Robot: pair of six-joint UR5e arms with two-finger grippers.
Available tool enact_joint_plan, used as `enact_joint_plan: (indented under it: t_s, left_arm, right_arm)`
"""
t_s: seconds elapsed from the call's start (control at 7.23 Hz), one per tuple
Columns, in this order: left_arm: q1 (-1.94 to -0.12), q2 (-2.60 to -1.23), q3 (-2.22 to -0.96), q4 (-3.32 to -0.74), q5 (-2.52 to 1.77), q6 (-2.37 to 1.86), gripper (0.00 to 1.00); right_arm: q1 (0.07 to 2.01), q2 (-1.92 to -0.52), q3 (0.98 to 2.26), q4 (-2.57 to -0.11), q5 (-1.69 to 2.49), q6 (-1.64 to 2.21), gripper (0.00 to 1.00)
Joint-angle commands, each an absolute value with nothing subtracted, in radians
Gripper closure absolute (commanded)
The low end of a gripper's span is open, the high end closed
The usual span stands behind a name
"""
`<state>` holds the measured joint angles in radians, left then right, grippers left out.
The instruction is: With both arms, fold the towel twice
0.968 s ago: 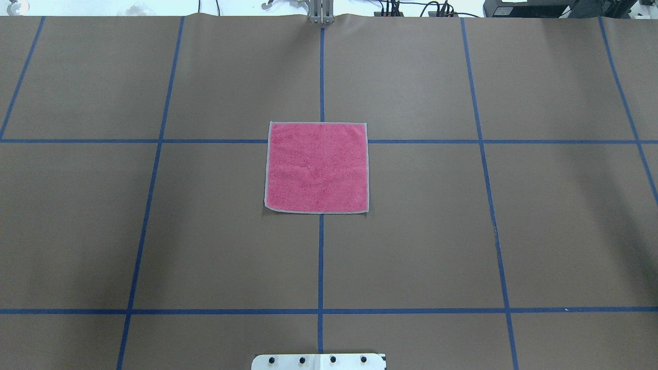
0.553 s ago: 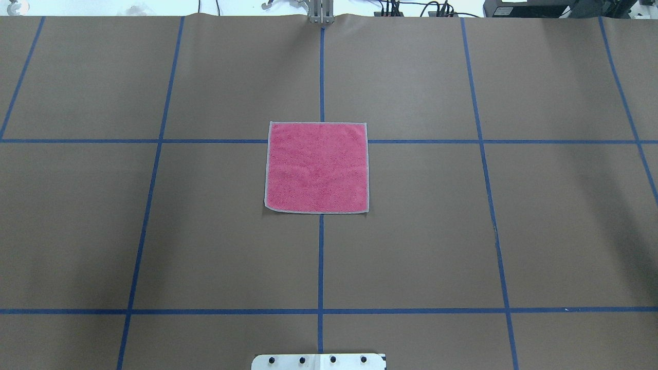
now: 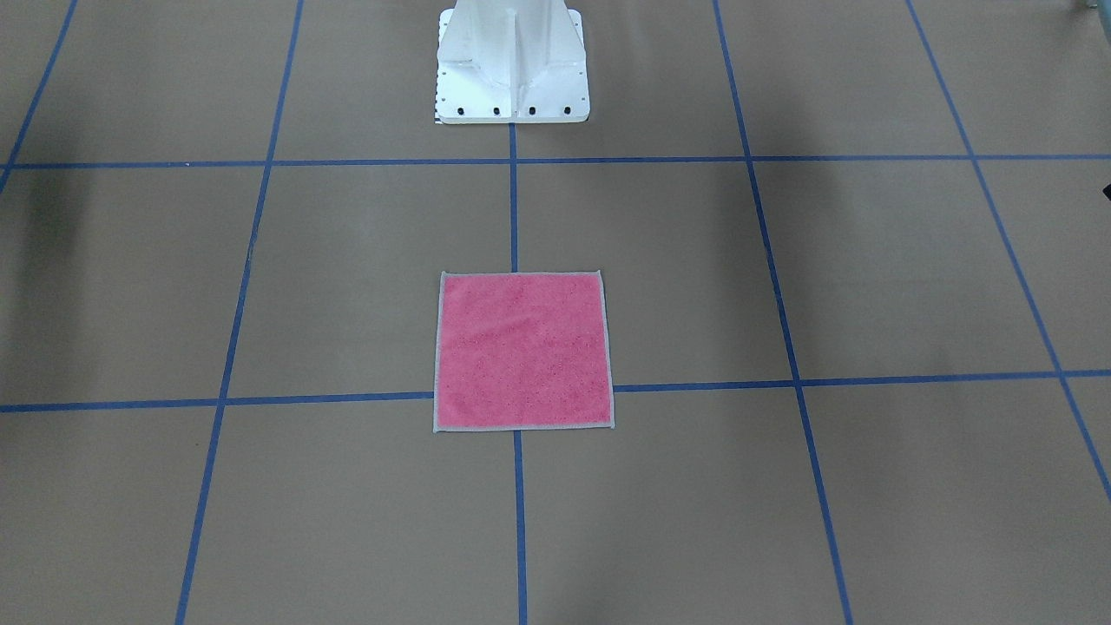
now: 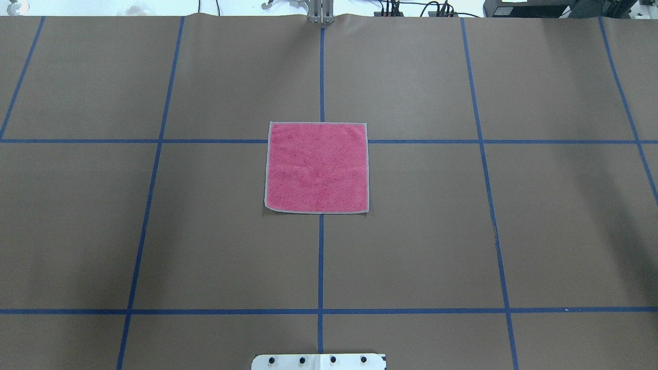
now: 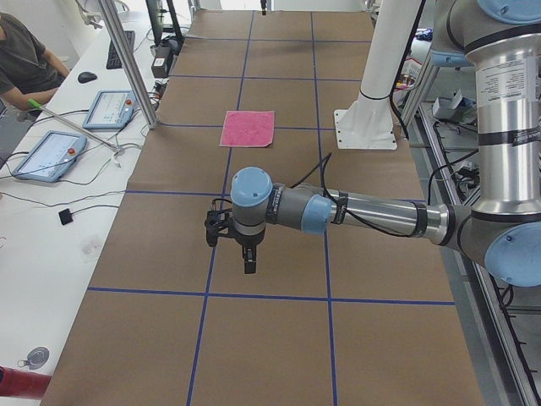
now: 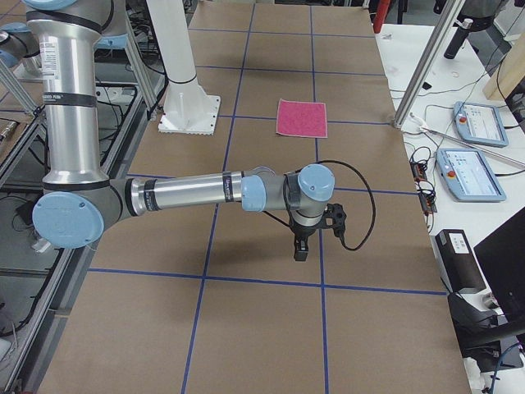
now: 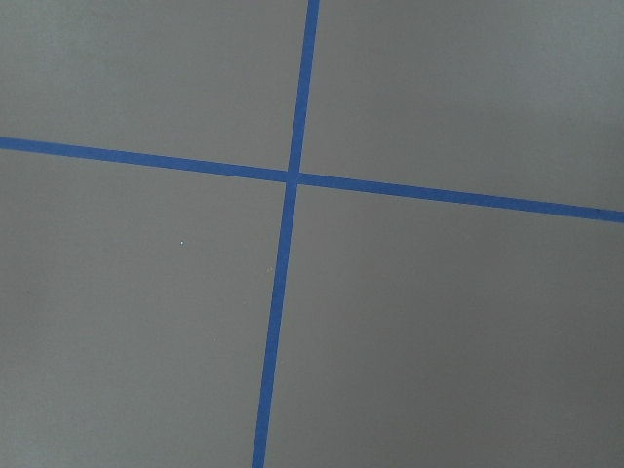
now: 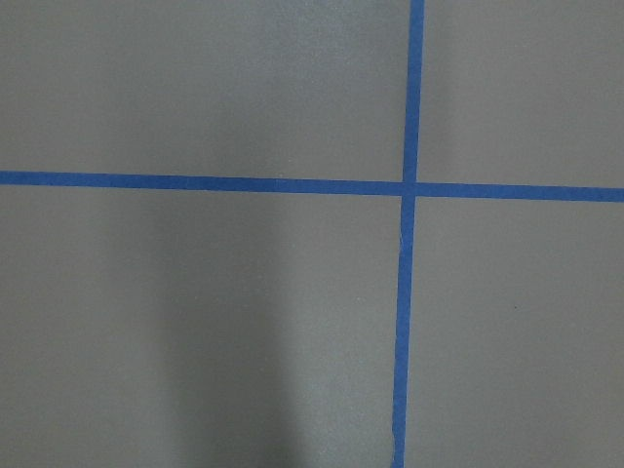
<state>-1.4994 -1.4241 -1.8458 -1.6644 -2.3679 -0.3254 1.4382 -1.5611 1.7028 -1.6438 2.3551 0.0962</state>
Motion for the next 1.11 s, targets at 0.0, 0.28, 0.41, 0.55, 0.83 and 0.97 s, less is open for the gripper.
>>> enact_joint_plan:
  t_s: [0.0,0.28,0.41,0.55,0.83,0.97]
  left_arm:
    - [-1.488,-1.431,-1.833,-1.669,-2.37,-0.324,0.0]
    - [-1.485,-1.428,-1.827,-1.713,-2.402,-0.327,0.0]
    - [-1.485,-1.428,-1.827,-1.715,-2.413,-0.327,0.0]
    - [-1.483,-1.428,-1.827,-1.717,-2.413,-0.325,0.0]
    - [-1.456,-1.428,-1.829,-1.729,-2.414,-0.324,0.0]
    - [-1.444,-1.428,-1.827,-1.741,-2.414,-0.325,0.0]
  right_arm:
    - [1.401,-1.548,1.727,-1.643,2.352,0.098,0.0]
    - [1.401,-1.549,1.718,-1.643,2.355,0.094,0.0]
    - [1.401,-1.558,1.724,-1.626,2.38,0.094,0.0]
    - [1.391,-1.557,1.723,-1.573,2.396,0.1,0.0]
    - [1.247,-1.549,1.767,-1.415,2.453,0.478,0.0]
    - [1.174,-1.546,1.769,-1.249,2.447,0.688,0.0]
